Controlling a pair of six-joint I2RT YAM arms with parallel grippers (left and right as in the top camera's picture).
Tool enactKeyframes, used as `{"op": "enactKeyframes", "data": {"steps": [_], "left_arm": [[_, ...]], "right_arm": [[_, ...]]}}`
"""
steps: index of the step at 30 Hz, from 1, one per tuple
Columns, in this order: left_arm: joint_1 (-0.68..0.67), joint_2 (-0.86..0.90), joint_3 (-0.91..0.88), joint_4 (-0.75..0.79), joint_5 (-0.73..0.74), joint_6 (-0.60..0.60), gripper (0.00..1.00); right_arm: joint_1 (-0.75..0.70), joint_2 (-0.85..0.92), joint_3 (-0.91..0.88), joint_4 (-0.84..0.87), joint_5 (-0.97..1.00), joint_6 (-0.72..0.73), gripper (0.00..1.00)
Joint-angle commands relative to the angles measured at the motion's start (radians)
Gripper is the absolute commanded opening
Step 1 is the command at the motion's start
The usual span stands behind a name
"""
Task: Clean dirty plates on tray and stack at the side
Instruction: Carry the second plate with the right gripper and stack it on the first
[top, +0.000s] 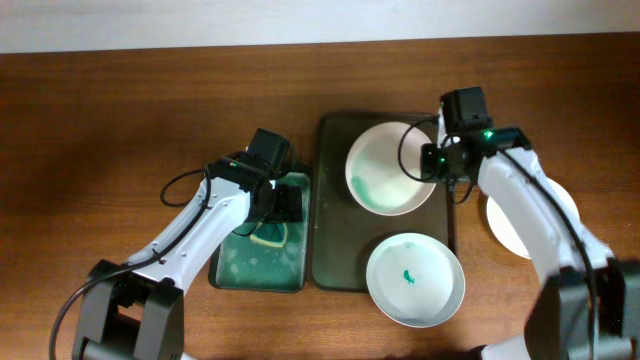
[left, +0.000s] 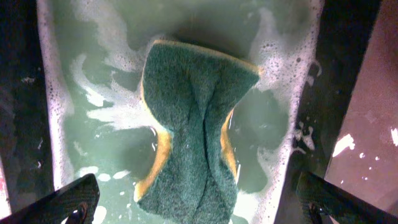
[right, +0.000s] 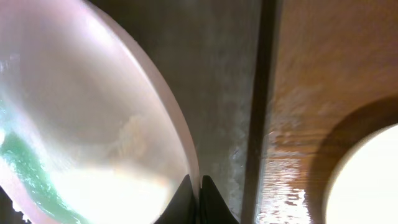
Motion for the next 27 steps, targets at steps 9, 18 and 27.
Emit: {"op": "enactKeyframes", "data": {"steps": [9,18,27], "left_arm": [[0.002,-0.028,0.011,-0.004,0.011,0.008,1.00],[0.002,-0.028,0.011,-0.004,0.011,0.008,1.00],[0.002,-0.028,0.011,-0.005,0.011,0.008,1.00]], "right_arm": [[0.484,-0.092,0.005,-0.061,0.954,0.057,0.04],[0.610,-0.092,0.005,-0.119,1.157,0.109,0.04],[0.610,-0.092,0.005,-0.117,1.157,0.109,0.04]]}}
